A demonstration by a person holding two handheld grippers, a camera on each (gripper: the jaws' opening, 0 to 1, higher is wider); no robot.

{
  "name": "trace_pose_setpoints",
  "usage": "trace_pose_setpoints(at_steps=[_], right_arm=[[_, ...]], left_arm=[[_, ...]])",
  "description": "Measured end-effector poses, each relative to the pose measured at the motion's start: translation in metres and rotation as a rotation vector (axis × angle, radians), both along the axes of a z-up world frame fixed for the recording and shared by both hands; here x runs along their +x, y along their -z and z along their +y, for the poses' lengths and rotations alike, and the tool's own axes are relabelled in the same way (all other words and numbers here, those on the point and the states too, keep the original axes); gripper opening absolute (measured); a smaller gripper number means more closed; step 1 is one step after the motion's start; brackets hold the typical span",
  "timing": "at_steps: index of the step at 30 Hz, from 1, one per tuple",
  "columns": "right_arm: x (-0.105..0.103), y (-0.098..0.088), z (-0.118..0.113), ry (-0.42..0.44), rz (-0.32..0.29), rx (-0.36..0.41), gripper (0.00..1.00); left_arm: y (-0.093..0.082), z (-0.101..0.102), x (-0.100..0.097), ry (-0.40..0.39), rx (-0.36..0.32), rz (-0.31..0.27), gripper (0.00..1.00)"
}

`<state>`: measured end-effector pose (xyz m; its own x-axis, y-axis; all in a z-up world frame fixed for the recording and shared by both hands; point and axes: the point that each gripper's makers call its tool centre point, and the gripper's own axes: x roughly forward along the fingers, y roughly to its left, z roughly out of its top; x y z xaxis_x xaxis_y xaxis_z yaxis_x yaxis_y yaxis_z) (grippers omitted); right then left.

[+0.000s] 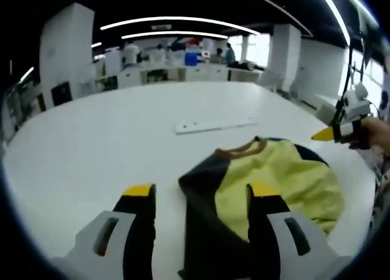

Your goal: Fold the garment on the visible template until the final outline fits inside the template.

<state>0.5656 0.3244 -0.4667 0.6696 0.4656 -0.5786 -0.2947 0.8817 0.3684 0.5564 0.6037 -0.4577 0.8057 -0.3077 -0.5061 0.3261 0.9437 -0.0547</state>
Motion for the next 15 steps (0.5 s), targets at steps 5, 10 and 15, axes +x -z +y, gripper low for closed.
trace_pose_setpoints(at_steps=[5,10,15], right_arm=[[-0.022,-0.004,0.006,-0.058,-0.009,-0.01,0.59],[-0.041,-0.001,0.007,-0.056,0.006,0.013,0.59],[-0.06,0.004,0.009,-0.071,0.014,0.017,0.59]], left_arm=[[0.001,-0.005,-0.017,0.017,-0.002,0.004,0.59],[0.003,-0.009,-0.033,0.022,0.003,0.001,0.6],[0.007,-0.011,-0.047,0.031,0.001,0.006,0.6]])
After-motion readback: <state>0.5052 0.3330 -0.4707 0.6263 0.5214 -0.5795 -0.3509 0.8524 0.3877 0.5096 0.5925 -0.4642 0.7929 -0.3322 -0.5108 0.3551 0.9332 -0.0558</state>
